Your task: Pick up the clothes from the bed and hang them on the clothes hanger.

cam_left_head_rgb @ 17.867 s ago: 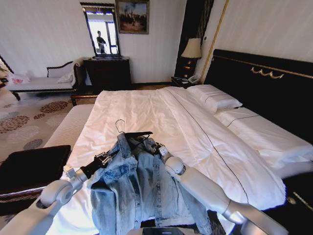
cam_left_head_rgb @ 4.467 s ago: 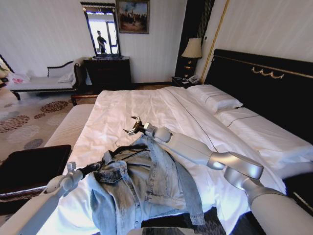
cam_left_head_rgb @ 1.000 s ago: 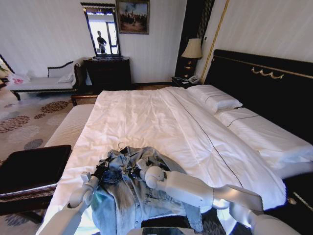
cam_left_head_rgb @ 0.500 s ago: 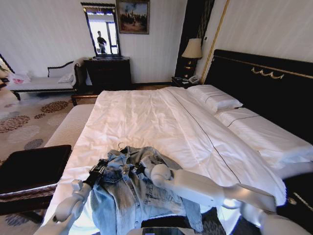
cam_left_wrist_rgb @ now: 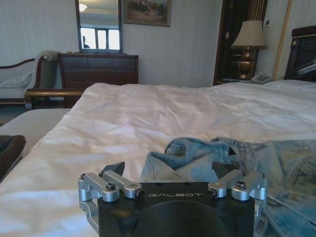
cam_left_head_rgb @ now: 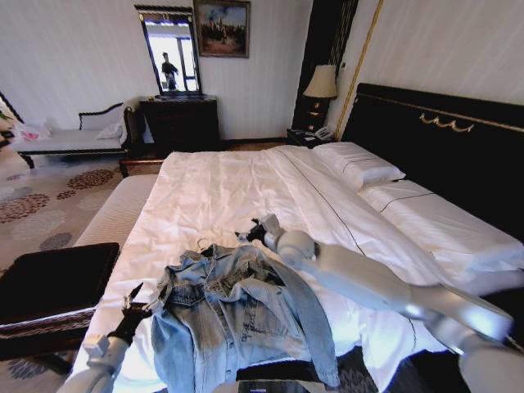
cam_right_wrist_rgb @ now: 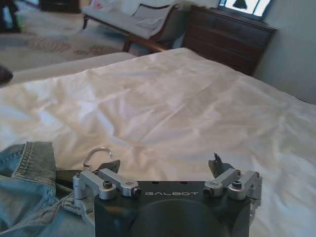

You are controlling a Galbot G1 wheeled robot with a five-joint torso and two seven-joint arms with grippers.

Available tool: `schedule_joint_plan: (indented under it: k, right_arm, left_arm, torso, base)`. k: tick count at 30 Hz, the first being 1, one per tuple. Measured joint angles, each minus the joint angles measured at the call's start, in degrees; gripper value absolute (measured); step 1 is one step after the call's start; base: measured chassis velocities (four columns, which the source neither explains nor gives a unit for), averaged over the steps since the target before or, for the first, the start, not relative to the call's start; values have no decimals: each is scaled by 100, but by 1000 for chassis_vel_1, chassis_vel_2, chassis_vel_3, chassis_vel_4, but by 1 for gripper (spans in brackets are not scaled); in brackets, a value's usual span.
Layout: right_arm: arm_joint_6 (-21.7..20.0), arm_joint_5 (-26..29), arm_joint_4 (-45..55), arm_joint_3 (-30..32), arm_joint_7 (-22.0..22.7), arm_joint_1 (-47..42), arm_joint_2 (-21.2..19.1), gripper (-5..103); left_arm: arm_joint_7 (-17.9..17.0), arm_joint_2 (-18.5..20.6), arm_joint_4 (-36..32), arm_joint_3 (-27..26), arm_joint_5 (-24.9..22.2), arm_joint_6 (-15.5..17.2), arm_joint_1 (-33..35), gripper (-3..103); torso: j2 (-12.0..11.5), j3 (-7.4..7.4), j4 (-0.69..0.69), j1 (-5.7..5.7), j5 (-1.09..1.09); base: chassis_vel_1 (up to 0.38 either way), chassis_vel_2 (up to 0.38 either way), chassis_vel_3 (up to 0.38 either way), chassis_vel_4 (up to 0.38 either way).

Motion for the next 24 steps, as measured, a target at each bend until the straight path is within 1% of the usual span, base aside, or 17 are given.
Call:
schedule_joint_plan:
  k: [1,2,3,4,5,7,8,9,10,12,17,20,21,24]
  right_arm:
    - [0,0,0,0,0,0,0,96]
    - [41,-130,-314,-169,-91,74,247,99]
    - [86,-264,-719,-373,-226,132,674,99]
    - [112,-366,-1087,-542,-355,164,1083,100]
    - [112,-366,-1087,-542,-355,164,1083,100]
    - [168,-658,-1659,-761,-539,170,1579,100]
    - [214,-795,-1863,-814,-603,164,1694,100]
    - [214,-795,-1863,-814,-603,164,1694,100]
    - [258,-945,-2162,-874,-680,143,1876,100]
    - [288,-1090,-2441,-939,-755,140,2002,100]
    - [372,-1296,-2879,-984,-857,174,2071,100]
    - [383,-1308,-2999,-996,-919,188,2082,100]
    - [403,-1304,-3077,-1041,-984,200,2095,100]
    - [450,-1262,-3128,-1057,-1001,179,2158,100]
  left_arm:
    - [0,0,0,0,0,0,0,100]
    - [2,-79,-30,-23,51,-61,106,100]
    - [6,-181,-75,-45,74,-133,253,100]
    - [12,-266,-111,-53,82,-197,344,100]
    - [12,-266,-111,-53,82,-197,344,100]
    - [16,-402,-126,-57,112,-301,470,100]
    - [17,-445,-130,-57,122,-336,498,100]
    - [17,-445,-130,-57,122,-336,498,100]
    - [22,-511,-141,-56,137,-376,537,100]
    - [23,-558,-157,-56,160,-422,585,100]
    - [35,-609,-174,-37,208,-497,620,100]
    - [35,-615,-161,-16,206,-498,609,100]
    - [35,-615,-132,0,217,-499,591,100]
    - [41,-617,-112,14,218,-508,581,100]
  torso:
    - [0,0,0,0,0]
    - [0,0,-1,0,0]
    - [0,0,2,0,1]
    - [-1,0,8,0,2]
    - [-1,0,8,0,2]
    - [0,0,8,0,-1]
    - [0,0,5,0,-2]
    - [0,0,5,0,-2]
    - [0,0,3,0,-1]
    - [0,0,0,0,-1]
    - [0,0,-2,0,0]
    - [0,0,-1,0,0]
    - [0,0,1,0,0]
    - [0,0,1,0,0]
  base:
    - [0,0,0,0]
    - [0,0,0,0]
    - [0,0,0,0]
    - [0,0,0,0]
    - [0,0,0,0]
    - [0,0,0,0]
    - [0,0,0,0]
    - [0,0,0,0]
    - [0,0,0,0]
    - [0,0,0,0]
    - [0,0,0,0]
    - [0,0,0,0]
    - [0,0,0,0]
    - [0,0,0,0]
